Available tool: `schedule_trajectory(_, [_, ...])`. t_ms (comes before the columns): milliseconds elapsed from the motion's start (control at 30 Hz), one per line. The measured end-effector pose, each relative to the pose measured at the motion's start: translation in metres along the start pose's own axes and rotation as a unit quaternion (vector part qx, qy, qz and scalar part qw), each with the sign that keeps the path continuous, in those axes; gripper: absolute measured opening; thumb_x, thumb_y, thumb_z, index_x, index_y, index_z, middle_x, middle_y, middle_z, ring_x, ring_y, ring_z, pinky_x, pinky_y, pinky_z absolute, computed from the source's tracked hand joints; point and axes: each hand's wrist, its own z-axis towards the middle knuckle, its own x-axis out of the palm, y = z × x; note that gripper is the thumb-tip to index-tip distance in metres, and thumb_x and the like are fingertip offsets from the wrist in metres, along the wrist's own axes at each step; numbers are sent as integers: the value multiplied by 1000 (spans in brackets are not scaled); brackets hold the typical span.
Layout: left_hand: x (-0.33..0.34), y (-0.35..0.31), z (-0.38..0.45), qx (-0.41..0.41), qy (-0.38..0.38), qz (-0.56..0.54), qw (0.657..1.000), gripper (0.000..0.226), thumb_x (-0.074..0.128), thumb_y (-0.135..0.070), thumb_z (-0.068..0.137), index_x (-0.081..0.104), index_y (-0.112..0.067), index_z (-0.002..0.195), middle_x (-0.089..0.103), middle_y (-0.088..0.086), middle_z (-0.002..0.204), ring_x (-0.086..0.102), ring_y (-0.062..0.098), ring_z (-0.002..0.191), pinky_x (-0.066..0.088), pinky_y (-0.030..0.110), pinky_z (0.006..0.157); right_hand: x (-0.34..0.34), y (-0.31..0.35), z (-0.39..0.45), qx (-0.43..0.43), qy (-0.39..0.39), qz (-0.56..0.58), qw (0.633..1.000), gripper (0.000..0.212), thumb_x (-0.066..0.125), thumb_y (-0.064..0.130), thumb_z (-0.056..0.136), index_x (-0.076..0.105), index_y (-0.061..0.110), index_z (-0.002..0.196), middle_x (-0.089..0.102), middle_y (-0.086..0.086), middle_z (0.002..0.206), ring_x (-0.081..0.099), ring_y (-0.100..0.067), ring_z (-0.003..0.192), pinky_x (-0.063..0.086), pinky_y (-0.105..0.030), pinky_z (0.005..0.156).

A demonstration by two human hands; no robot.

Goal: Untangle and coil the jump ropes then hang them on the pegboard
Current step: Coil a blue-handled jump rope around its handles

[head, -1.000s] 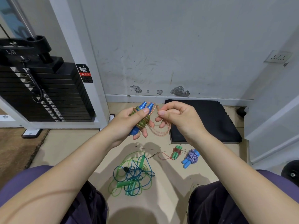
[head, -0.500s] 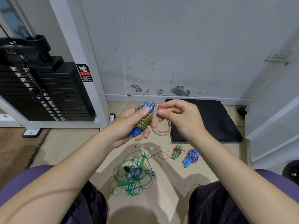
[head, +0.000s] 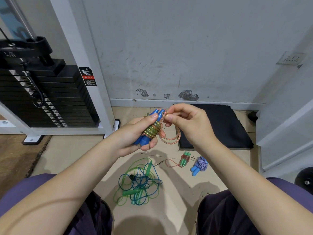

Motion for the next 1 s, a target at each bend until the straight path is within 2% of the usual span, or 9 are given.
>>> schedule_trajectory(133, [1,1,2,13,6,19,1000,39,48,-40,91,61,-4,99,63,14,81,47,17,41,29,20,37,3,-1,-3,23,-3,43,999,9,68,-3,85,68,5,87,68,-16,71,63,-21,65,53,-31,72])
schedule_trajectory(267, [3,0,2,23,-5,40,999,35,50,-36,95,59,-1,96,63,12,77,49,15,39,29,21,37,4,-5,-2,60,-13,60,996,8,71,1,84,65,5,88,68,-13,65,63,-20,61,48,-36,72])
schedule_trajectory(367, [2,2,4,29,-25,32,999,36,51,-36,94,61,-2,100,64,12,77,50,17,43,30,19,36,4,-6,0,76,-8,74,994,10,72,1,82,67,4,91,70,-15,70,64,-22,65,47,-37,74])
schedule_trajectory(467, [0,3,5,26,-62,28,997,40,56,-40,94,60,-2,103,65,13,80,51,19,47,31,20,37,5,-8,-1,86,8,78,993,20,72,-3,81,72,8,98,71,-12,79,64,-18,69,51,-27,71])
schedule_trajectory(533, [0,2,5,22,-75,30,996,40,53,-41,91,60,-4,103,65,14,80,50,19,47,31,21,38,6,-8,-2,78,3,68,995,23,71,-6,82,73,10,98,70,-12,82,64,-17,69,53,-26,72])
schedule_trajectory(700, [2,3,2,11,-78,73,994,44,55,-41,90,60,-2,109,67,14,83,51,19,48,31,21,38,2,-10,1,60,-22,58,996,16,71,-4,82,62,6,91,69,-7,65,68,-21,64,54,-28,65])
schedule_trajectory(833, [1,5,3,22,-111,73,991,45,53,-41,95,57,3,104,65,16,80,50,19,43,31,20,38,4,-9,-1,50,10,12,999,9,73,-3,81,66,-1,86,69,-23,73,69,-22,66,54,-26,66])
schedule_trajectory(933, [-1,5,4,19,-118,79,990,43,52,-41,96,58,1,103,64,12,76,50,19,45,31,21,38,6,-7,-4,45,22,2,999,9,72,-3,82,68,-7,88,70,-26,74,69,-20,67,52,-23,66])
schedule_trajectory(1000, [-1,4,4,8,-99,84,991,44,54,-42,95,59,1,102,64,12,77,49,18,44,32,20,38,7,-8,-4,44,18,9,999,9,72,-5,82,65,-5,88,69,-27,73,69,-20,65,52,-24,66])
